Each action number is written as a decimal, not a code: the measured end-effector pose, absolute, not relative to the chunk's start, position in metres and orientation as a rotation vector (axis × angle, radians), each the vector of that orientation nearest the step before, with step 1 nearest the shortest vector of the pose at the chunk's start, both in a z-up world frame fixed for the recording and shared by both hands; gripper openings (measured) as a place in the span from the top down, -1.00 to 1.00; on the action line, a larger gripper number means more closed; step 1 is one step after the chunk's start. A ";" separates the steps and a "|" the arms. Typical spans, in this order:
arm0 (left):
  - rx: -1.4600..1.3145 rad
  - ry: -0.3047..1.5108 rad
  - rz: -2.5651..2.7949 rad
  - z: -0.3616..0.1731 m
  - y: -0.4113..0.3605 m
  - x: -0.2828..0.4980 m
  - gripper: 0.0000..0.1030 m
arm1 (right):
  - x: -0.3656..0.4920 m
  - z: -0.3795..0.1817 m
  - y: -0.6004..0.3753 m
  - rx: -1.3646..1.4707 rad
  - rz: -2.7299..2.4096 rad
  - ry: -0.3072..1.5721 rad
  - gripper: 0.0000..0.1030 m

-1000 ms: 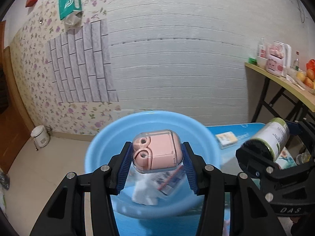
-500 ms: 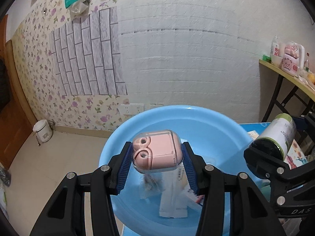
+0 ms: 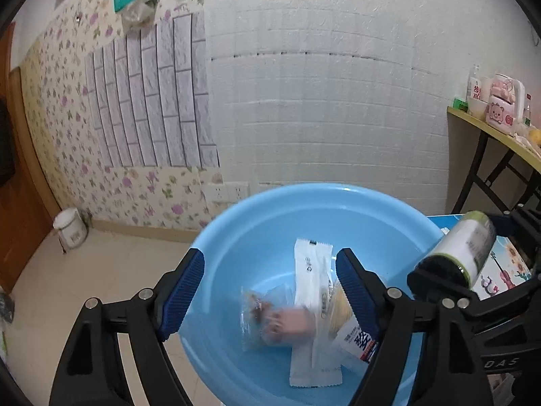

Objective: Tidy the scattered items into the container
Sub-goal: 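Open the left gripper to drop the pink case while the right releases the jar, then move both grippers back toward the tissue pack and figurine, then grasp the Face tissue pack with the left gripper while the right grasps the figurine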

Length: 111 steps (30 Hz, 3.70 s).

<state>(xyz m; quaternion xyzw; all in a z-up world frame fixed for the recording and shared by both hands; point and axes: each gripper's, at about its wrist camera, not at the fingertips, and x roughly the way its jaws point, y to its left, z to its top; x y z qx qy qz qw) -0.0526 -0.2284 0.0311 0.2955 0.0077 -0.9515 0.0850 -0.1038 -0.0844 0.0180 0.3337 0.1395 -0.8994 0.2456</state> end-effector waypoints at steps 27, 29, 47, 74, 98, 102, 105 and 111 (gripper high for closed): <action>0.874 0.041 -2.793 0.031 -0.241 -0.038 -0.94 | -0.100 0.036 -0.066 0.803 -2.430 0.190 -1.00; 0.868 0.041 -2.797 0.033 -0.240 -0.036 -0.94 | -0.102 0.037 -0.059 0.796 -2.452 0.162 -1.00; 0.865 0.035 -2.825 0.047 -0.216 -0.024 -0.94 | -0.100 0.045 0.022 0.821 -2.586 0.046 -1.00; 1.024 0.063 -2.993 0.028 -0.088 0.019 -0.94 | -0.036 -0.003 0.141 0.997 -2.684 0.038 -1.00; 1.219 0.042 -2.971 -0.014 -0.062 -0.008 -0.94 | -0.081 -0.046 0.137 1.118 -2.626 0.045 -0.55; 1.251 0.049 -2.968 -0.022 -0.058 -0.016 -0.94 | -0.094 -0.051 0.131 1.139 -2.612 0.078 -0.55; 1.277 0.046 -2.958 -0.028 -0.056 -0.022 -0.94 | -0.103 -0.056 0.127 1.158 -2.598 0.087 -0.54; 1.302 0.051 -2.944 -0.034 -0.055 -0.033 -0.94 | -0.117 -0.070 0.119 1.213 -2.532 0.122 -0.25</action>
